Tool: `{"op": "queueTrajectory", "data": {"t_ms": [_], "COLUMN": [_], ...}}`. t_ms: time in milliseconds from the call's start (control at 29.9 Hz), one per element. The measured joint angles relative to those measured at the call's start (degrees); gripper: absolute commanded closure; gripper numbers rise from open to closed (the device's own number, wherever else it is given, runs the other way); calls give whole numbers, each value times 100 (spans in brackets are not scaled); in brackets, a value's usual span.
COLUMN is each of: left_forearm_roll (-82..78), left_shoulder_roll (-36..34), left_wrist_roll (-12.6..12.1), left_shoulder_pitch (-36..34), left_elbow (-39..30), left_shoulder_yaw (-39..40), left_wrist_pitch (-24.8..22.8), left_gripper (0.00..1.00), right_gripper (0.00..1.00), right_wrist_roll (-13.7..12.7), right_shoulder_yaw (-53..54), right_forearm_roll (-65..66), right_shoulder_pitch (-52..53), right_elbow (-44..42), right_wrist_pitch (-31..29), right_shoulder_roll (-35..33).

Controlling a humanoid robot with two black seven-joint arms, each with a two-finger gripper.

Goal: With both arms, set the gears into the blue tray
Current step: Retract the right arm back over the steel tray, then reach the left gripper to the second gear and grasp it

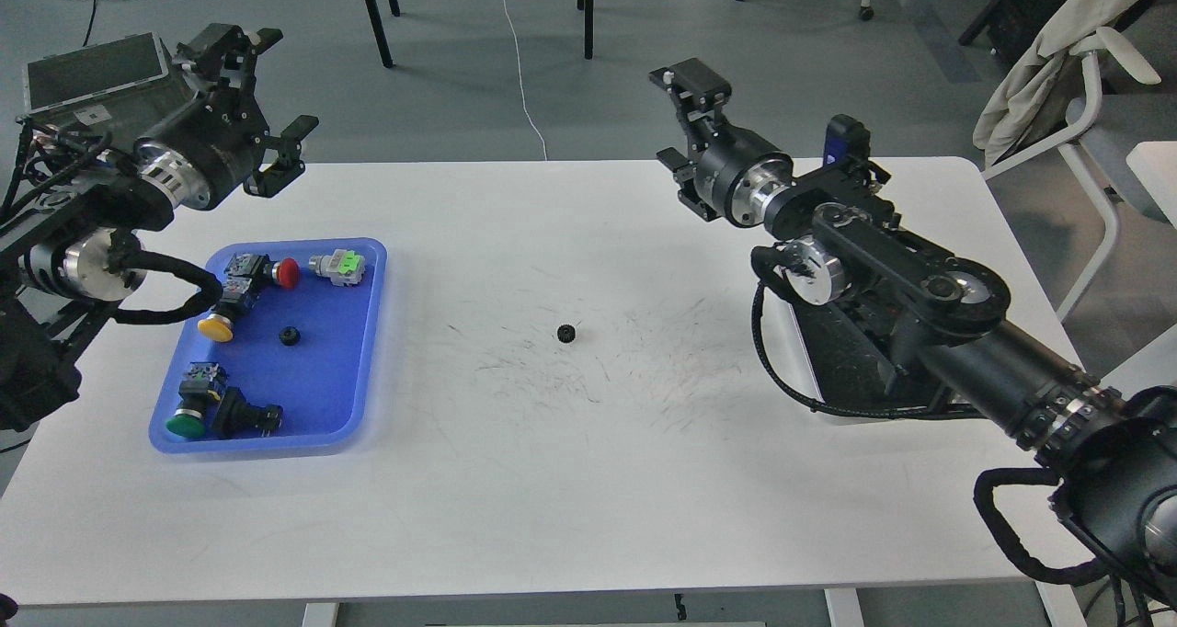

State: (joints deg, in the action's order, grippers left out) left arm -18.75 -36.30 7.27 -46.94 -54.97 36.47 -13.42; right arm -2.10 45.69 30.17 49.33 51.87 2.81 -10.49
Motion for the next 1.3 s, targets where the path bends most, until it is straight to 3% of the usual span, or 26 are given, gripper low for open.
{"op": "queueTrajectory", "data": {"t_ms": [267, 434, 769, 1002, 1136, 1303], "left_forearm_roll": [-1962, -4495, -8978, -9661, -10013, -10114], "left_shoulder_roll": [-572, -310, 899, 1663, 2047, 2471], "left_wrist_roll": [-410, -460, -794, -1078, -1076, -1048], "left_shoulder_pitch": [-8, 52, 93, 98, 153, 280], "left_elbow": [-2014, -2382, -2207, -1426, -905, -397], "left_shoulder_yaw": [2, -17, -1109, -2073, -2179, -2227], "left_wrist_pitch": [69, 78, 334, 803, 907, 1042], "left_gripper": [2, 2, 2, 4, 4, 5], "right_gripper": [3, 4, 3, 3, 3, 3], "right_wrist_roll": [140, 149, 142, 154, 172, 183], "right_shoulder_yaw": [1250, 1614, 1622, 1582, 1575, 1567], "right_forearm_roll": [-1822, -2863, -3210, -3211, -3211, -3211], "right_shoulder_pitch": [-935, -1414, -1599, -1708, -1892, -2032], "right_elbow": [-358, -882, -1102, -1098, -1085, -1062], "right_wrist_pitch": [-1126, -1974, -2311, -2533, -2976, -3079], "right_shoulder_roll": [-1270, -1631, -1717, -1670, -1664, -1659]}}
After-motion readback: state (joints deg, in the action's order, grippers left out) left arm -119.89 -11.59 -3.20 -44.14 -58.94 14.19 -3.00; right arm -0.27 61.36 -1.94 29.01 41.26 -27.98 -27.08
